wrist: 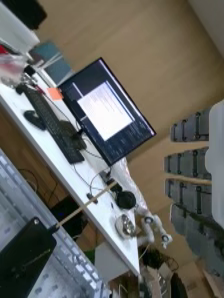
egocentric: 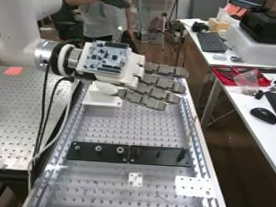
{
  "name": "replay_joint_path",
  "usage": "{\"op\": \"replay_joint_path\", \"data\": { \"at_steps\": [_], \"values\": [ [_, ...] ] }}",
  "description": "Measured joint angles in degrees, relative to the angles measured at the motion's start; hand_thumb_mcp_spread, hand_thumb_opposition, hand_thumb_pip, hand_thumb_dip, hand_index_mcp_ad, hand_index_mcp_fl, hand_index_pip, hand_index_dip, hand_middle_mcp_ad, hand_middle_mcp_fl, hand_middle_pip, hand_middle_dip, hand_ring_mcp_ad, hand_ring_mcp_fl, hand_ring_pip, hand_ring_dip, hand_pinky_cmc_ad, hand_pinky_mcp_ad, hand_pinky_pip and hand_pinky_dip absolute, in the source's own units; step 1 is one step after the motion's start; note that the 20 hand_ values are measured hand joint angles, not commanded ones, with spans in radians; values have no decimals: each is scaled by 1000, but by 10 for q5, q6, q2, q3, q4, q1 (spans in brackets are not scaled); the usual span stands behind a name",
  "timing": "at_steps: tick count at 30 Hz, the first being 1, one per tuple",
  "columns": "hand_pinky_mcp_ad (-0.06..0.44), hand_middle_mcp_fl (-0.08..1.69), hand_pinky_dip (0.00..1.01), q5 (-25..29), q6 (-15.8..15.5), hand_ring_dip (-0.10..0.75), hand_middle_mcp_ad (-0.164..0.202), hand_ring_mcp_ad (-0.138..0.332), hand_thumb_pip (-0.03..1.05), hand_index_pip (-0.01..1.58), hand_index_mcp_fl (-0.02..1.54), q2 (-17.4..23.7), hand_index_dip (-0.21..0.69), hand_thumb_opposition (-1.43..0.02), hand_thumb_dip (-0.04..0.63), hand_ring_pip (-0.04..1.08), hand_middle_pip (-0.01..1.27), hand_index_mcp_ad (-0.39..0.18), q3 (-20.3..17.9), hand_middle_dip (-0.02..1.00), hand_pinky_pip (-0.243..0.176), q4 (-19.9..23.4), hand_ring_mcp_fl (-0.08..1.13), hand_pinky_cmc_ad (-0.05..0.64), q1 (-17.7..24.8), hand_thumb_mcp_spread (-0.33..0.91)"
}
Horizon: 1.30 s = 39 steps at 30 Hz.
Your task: Grab the chopstick and place it in the clear container
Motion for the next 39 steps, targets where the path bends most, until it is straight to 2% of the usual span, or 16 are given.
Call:
{"op": "replay_joint_path", "data": {
  "at_steps": [2, 4, 5, 7, 8, 11, 14, 18, 20, 22, 24, 27, 32, 34, 36, 39],
  "values": [
    [72, 24, 14, 15, 10, 14, 98, 84, 9, 16, 24, -6, 19, 9, 10, 12, 16, -24, -6, 42, -10, 19, 19, 44, -2, 0],
    [51, 19, 14, 38, 22, 14, 94, 84, 5, 16, 23, -13, 19, 12, 10, 14, 16, -24, -15, 42, -10, 49, 16, 28, -5, 0],
    [51, 21, 24, 44, 26, 14, 91, 87, 38, 21, 23, -15, 19, -19, 5, 14, 19, -24, -18, 42, -10, 58, 16, 30, -6, 10],
    [51, 19, 126, 64, 42, 21, 89, 99, 319, 17, 24, -22, 31, -176, 38, 23, 52, -26, -28, 56, -10, 91, 16, 45, -9, 138],
    [49, 33, 187, 69, 46, 24, 89, 101, 403, 19, 23, -24, 38, -230, 51, 24, 63, -26, -30, 79, -14, 98, 17, 65, -9, 197],
    [84, 113, 325, 94, 64, 47, 93, 124, 433, 37, 68, -37, 93, -407, 68, 38, 82, -24, -36, 159, -26, 131, 5, 120, -14, 255],
    [120, 147, 443, 110, 79, 73, 93, 169, 576, 51, 152, -53, 126, -539, 94, 51, 101, -24, -35, 239, -52, 145, 0, 171, -18, 283],
    [150, 182, 552, 123, 97, 117, 93, 199, 576, 70, 175, -73, 173, -606, 122, 59, 105, -24, -25, 328, -91, 157, 5, 209, -22, 286],
    [161, 176, 565, 126, 106, 119, 93, 199, 585, 70, 176, -82, 173, -616, 119, 66, 105, -24, -19, 351, -93, 159, 2, 211, -23, 290],
    [164, 180, 595, 130, 119, 131, 93, 220, 663, 70, 176, -94, 173, -616, 138, 84, 110, -24, -11, 382, -106, 160, 0, 215, -24, 284],
    [176, 180, 613, 133, 129, 131, 93, 220, 672, 79, 176, -103, 173, -651, 166, 75, 122, -24, -5, 414, -108, 163, 0, 211, -25, 284],
    [176, 183, 620, 134, 145, 143, 93, 215, 754, 253, 173, -116, 173, -660, 199, 84, 145, -24, 5, 429, -106, 166, 3, 225, -26, 290],
    [180, 176, 620, 136, 175, 173, 89, 218, 798, 609, 140, -136, 120, -695, 260, 79, 265, -24, 19, 443, -110, 172, 16, 225, -27, 339],
    [178, 183, 620, 138, 185, 192, 93, 218, 833, 855, 124, -143, 94, -696, 281, 75, 393, -24, 24, 445, -112, 178, 51, 225, -28, 351],
    [187, 182, 613, 139, 193, 201, 93, 215, 848, 1011, 119, -148, 77, -710, 305, 80, 489, -28, 29, 443, -108, 181, 93, 225, -28, 346],
    [180, 182, 574, 136, 208, 239, 93, 218, 855, 1093, 124, -155, 37, -724, 312, 73, 572, -28, 38, 480, -112, 178, 101, 225, -30, 367]
  ]
}}
